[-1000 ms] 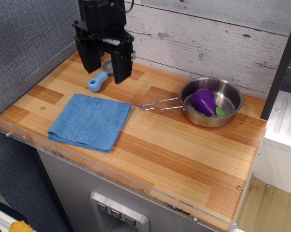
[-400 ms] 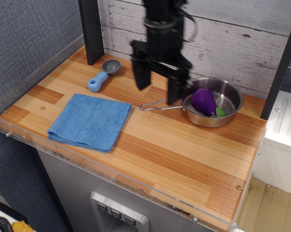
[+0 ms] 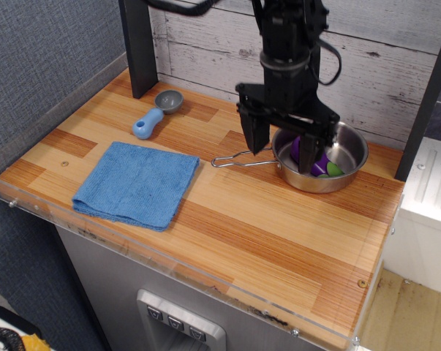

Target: Put the eggplant in front of the silver pan in the empty corner of the table.

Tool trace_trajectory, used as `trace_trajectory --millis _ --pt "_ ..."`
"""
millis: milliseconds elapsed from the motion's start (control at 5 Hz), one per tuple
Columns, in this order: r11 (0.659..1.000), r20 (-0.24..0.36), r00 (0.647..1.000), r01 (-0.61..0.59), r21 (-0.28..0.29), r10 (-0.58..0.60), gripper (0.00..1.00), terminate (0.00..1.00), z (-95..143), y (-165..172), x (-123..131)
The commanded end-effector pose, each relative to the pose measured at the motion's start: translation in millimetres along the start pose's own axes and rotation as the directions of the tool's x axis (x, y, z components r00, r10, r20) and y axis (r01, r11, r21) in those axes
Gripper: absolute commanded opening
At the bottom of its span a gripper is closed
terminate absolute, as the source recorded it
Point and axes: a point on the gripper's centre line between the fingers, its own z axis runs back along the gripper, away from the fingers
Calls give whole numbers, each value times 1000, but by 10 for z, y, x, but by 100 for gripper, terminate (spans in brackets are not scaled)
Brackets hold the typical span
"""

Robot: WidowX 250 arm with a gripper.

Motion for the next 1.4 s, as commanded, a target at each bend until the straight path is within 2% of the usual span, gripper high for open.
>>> trace_trajectory --millis 0,400,800,1000,1200 --pt "1000 73 997 1 -20 1 100 0 1 -210 296" --pt "1000 85 996 21 -11 -20 100 0 -13 -292 442" --pt "1000 54 998 -14 25 12 100 0 -169 -171 472" --pt "998 52 998 -44 35 43 100 0 -207 -125 462" --pt "997 26 997 -69 34 68 100 0 -297 -108 417"
